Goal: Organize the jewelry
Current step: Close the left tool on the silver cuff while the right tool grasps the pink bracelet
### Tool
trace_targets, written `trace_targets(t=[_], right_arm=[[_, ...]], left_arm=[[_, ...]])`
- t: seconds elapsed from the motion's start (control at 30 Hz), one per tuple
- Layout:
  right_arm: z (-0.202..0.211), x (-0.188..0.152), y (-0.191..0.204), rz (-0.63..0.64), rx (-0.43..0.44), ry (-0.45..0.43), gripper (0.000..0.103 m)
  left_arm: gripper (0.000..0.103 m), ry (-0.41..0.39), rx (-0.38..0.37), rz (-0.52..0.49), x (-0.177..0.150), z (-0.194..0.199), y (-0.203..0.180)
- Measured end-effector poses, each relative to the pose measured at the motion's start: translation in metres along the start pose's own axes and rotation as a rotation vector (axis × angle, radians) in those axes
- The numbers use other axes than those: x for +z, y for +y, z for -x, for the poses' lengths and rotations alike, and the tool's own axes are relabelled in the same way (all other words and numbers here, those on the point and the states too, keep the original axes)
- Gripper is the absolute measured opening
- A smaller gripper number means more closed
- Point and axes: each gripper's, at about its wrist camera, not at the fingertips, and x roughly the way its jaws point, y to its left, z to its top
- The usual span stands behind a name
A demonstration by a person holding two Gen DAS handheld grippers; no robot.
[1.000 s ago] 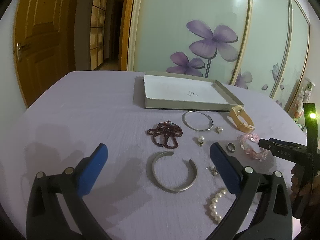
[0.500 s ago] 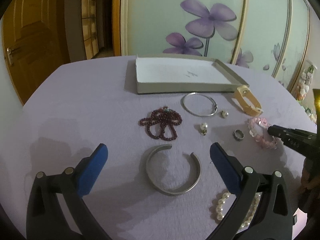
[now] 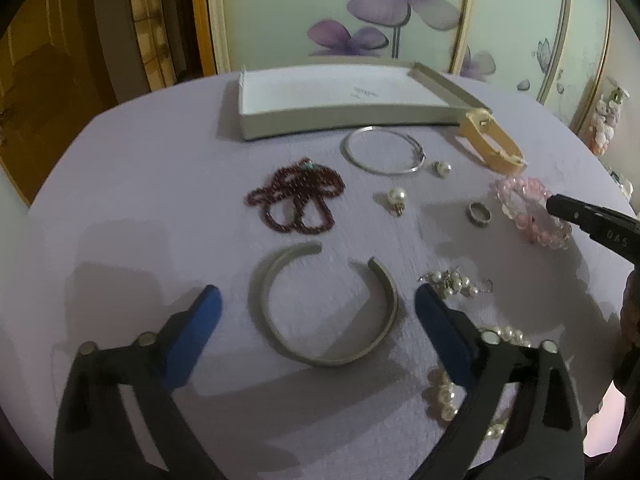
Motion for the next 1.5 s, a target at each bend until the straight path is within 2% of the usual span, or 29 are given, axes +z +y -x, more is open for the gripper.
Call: trace_targets(t=[0.1, 0.2, 0.33, 0.73, 1.23, 1.5], right_arm=[[0.000, 0.000, 0.001, 0.001, 0.006, -0.001, 0.014], [0.001, -0.001, 0.000, 0.004, 0.011, 0.000, 0.014], [0.002, -0.001, 0.001, 0.007, 0.016, -0.002, 0.014], [0.006, -0.001, 0.002, 0.016, 0.032, -0.016, 0.014], [0.030, 0.010, 0.008, 0.046, 0.096, -0.104, 0.014], [0.040, 0.017, 0.011, 0.065, 0.129, -0.139, 0.014]], left_arm=[[0.091, 0.004, 0.004, 0.002, 0.001, -0.001, -0.001], [0.083, 0.005, 0.008, 0.003, 0.003, -0.001, -0.002], [0.067, 0.001, 0.004, -0.003, 0.007, -0.001, -0.003], [0.067, -0.018, 0.001, -0.006, 0.011, 0.000, -0.005], [0.067, -0.198, 0.018, 0.011, 0.036, 0.046, 0.005], [0.067, -0.251, 0.023, 0.024, 0.052, 0.057, 0.007]])
